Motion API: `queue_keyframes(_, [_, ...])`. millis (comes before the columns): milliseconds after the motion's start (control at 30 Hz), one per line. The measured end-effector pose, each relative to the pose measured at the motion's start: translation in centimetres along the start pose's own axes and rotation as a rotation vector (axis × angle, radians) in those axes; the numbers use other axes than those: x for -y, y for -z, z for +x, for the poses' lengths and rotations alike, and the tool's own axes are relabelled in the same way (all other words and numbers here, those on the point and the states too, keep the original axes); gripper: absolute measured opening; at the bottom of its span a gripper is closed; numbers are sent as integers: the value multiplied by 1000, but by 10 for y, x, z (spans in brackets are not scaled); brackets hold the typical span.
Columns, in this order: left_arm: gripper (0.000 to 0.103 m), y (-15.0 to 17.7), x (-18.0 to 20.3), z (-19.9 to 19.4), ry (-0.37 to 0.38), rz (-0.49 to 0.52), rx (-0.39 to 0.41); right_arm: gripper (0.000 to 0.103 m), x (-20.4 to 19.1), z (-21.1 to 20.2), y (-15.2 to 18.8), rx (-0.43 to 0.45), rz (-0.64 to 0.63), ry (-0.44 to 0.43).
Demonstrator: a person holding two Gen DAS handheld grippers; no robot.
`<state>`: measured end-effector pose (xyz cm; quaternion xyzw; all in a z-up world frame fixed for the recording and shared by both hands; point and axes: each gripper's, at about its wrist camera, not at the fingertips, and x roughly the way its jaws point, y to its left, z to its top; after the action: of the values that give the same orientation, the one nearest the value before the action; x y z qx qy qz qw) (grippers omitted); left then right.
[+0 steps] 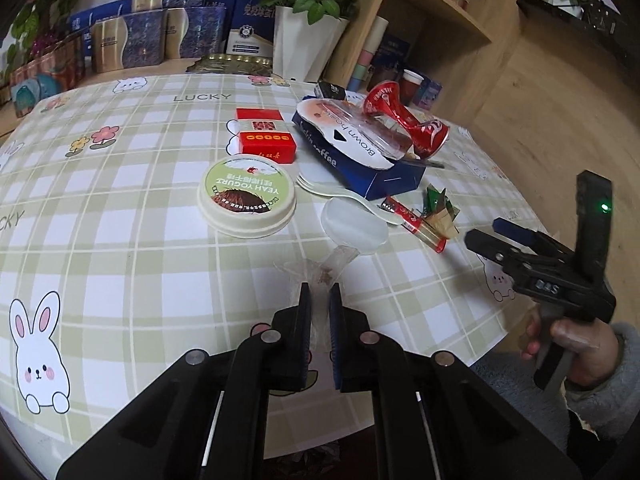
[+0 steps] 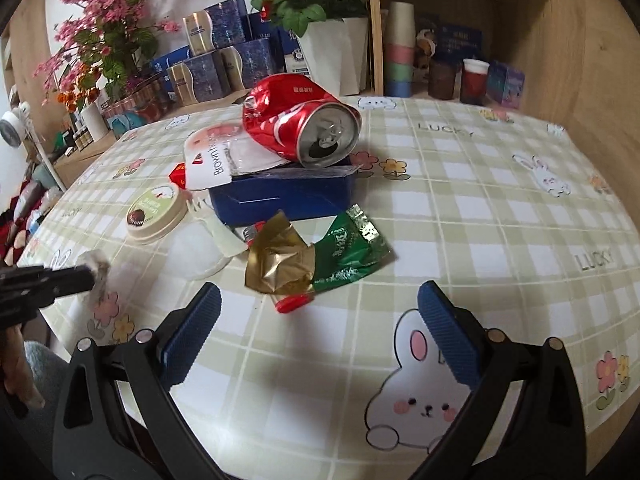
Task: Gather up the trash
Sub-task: 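Grasp the gold and green wrappers with the right tool while the left tool holds the clear wrapper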
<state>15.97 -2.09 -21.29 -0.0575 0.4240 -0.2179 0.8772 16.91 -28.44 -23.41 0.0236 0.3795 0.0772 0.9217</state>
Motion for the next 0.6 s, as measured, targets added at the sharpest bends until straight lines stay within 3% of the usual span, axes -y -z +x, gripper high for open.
queue_keyframes(300, [9, 9, 1, -9, 1, -4, 19, 97, -2, 23, -21, -12, 33, -20])
queue_keyframes(433, [9, 13, -1, -9, 1, -13, 18, 97, 5, 45, -27, -89, 85, -34])
queue_keyframes(600, [9, 15, -5, -11, 0, -31, 19, 97, 10, 55, -28, -108, 115, -35])
